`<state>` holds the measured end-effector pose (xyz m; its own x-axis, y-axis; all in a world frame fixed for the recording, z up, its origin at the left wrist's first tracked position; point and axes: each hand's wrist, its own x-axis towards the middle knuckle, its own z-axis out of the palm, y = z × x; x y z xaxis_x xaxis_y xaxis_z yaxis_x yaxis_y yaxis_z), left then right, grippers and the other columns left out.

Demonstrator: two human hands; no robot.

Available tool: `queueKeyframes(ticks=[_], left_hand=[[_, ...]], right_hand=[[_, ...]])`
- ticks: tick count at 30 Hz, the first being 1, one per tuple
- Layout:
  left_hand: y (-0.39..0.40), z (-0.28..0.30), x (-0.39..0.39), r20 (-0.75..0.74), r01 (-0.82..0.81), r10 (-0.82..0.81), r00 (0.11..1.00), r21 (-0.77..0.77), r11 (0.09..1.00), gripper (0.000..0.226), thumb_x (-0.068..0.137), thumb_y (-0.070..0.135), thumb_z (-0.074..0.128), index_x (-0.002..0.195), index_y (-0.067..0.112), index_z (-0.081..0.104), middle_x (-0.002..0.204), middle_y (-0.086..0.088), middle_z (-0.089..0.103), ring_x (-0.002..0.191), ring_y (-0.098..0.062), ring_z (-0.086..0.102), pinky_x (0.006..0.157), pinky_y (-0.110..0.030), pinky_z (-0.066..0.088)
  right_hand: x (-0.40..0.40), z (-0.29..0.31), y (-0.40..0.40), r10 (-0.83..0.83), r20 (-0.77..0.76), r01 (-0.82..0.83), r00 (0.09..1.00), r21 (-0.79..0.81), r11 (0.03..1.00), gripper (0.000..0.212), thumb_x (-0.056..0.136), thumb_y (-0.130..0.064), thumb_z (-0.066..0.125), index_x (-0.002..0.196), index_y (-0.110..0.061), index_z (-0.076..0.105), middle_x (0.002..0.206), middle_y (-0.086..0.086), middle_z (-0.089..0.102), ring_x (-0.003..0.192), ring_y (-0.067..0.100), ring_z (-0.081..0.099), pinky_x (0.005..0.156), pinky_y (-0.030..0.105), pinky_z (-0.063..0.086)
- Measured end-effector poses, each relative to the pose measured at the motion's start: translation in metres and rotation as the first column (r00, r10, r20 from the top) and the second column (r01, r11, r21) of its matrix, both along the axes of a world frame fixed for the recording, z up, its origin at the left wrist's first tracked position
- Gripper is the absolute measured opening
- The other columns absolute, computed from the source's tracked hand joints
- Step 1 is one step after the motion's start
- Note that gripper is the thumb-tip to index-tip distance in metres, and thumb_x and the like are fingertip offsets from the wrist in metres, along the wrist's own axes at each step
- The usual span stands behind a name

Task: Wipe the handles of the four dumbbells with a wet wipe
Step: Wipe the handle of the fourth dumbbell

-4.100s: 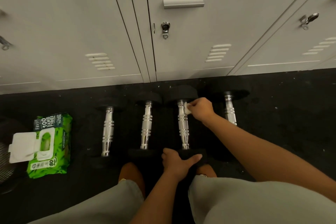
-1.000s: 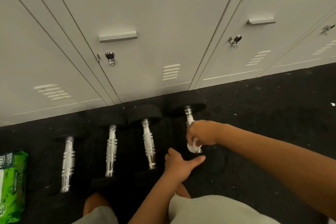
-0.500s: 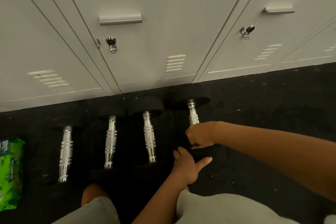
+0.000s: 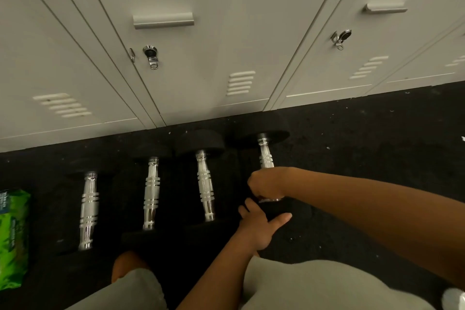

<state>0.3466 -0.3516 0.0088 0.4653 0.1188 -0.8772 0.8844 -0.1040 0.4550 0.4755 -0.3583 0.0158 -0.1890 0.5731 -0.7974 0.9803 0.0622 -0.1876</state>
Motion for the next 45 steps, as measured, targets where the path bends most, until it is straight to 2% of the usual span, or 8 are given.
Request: queueKeyframes(ticks=[4,8,15,20,24,29,33,45], left_hand=[[0.002,0.0,0.0,0.012,0.0,0.001,1.0,-0.026,1.0,0.108,0.082,0.061,0.058,0.151,0.014,-0.012,0.158,-0.01,-0.004,0.144,-0.032,0.018,0.11,-0.041,0.032],[0.001,0.0,0.0,0.009,-0.005,0.006,1.0,-0.021,1.0,0.107,0.082,0.06,0.058,0.151,0.016,-0.012,0.158,-0.009,-0.003,0.143,-0.031,0.02,0.108,-0.04,0.034],[0.001,-0.002,-0.001,0.021,-0.007,0.007,1.0,-0.018,1.0,0.106,0.081,0.061,0.059,0.151,0.019,-0.009,0.157,-0.01,0.0,0.142,-0.032,0.021,0.108,-0.041,0.035],[0.003,-0.004,-0.001,0.0,-0.004,0.004,1.0,-0.036,0.999,0.108,0.08,0.062,0.059,0.151,0.019,-0.01,0.158,-0.01,-0.004,0.143,-0.032,0.018,0.111,-0.044,0.03],[0.002,-0.004,-0.002,0.008,-0.019,0.019,1.0,-0.036,0.999,0.107,0.081,0.061,0.059,0.151,0.018,-0.009,0.158,-0.01,-0.004,0.143,-0.032,0.019,0.111,-0.044,0.03],[0.002,-0.003,-0.003,0.035,-0.019,0.021,0.999,-0.049,0.999,0.106,0.082,0.06,0.059,0.152,0.017,-0.008,0.158,-0.011,-0.005,0.143,-0.033,0.019,0.112,-0.044,0.03],[0.003,-0.003,-0.002,0.028,-0.005,0.006,1.0,-0.035,0.999,0.106,0.082,0.062,0.058,0.151,0.016,-0.008,0.158,-0.013,-0.003,0.143,-0.033,0.019,0.112,-0.045,0.031],[0.003,-0.003,-0.002,0.041,-0.032,0.034,0.999,-0.058,0.998,0.107,0.081,0.06,0.061,0.151,0.017,-0.006,0.157,-0.012,0.0,0.142,-0.033,0.021,0.112,-0.046,0.033]], right_hand=[[0.008,0.004,-0.005,-0.028,-0.023,0.027,0.999,-0.027,0.999,0.03,0.098,-0.023,0.045,0.111,-0.002,0.061,0.117,0.014,0.058,0.103,0.026,0.059,0.085,0.03,0.046],[0.002,0.002,-0.005,-0.023,-0.025,0.023,0.999,0.01,1.0,0.029,0.098,-0.023,0.044,0.111,-0.003,0.061,0.12,0.014,0.056,0.107,0.025,0.056,0.094,0.036,0.047],[0.011,0.009,-0.001,0.117,-0.008,-0.117,0.993,-0.049,0.992,0.029,0.097,-0.019,0.043,0.109,-0.003,0.064,0.115,0.013,0.06,0.104,0.026,0.059,0.088,0.029,0.047],[0.004,0.012,-0.001,0.171,0.088,-0.177,0.981,0.071,0.982,0.029,0.099,-0.018,0.04,0.109,-0.002,0.062,0.119,0.013,0.057,0.108,0.025,0.055,0.094,0.033,0.043],[0.005,0.018,-0.007,0.15,-0.002,-0.15,0.989,0.06,0.987,0.036,0.1,-0.027,0.039,0.111,-0.004,0.063,0.121,0.012,0.054,0.112,0.024,0.051,0.094,0.03,0.039],[0.009,0.017,0.002,0.141,0.129,-0.154,0.982,0.1,0.983,0.03,0.099,-0.022,0.04,0.112,-0.006,0.063,0.122,0.01,0.054,0.11,0.024,0.052,0.096,0.031,0.04],[0.002,0.015,-0.003,0.168,0.043,-0.168,0.985,-0.012,0.986,0.033,0.099,-0.026,0.041,0.115,-0.005,0.061,0.127,0.011,0.051,0.115,0.024,0.05,0.098,0.033,0.041],[0.008,0.01,0.005,0.115,0.136,-0.127,0.984,0.083,0.988,0.034,0.1,-0.028,0.04,0.116,-0.005,0.059,0.126,0.012,0.05,0.114,0.025,0.047,0.096,0.032,0.039]])
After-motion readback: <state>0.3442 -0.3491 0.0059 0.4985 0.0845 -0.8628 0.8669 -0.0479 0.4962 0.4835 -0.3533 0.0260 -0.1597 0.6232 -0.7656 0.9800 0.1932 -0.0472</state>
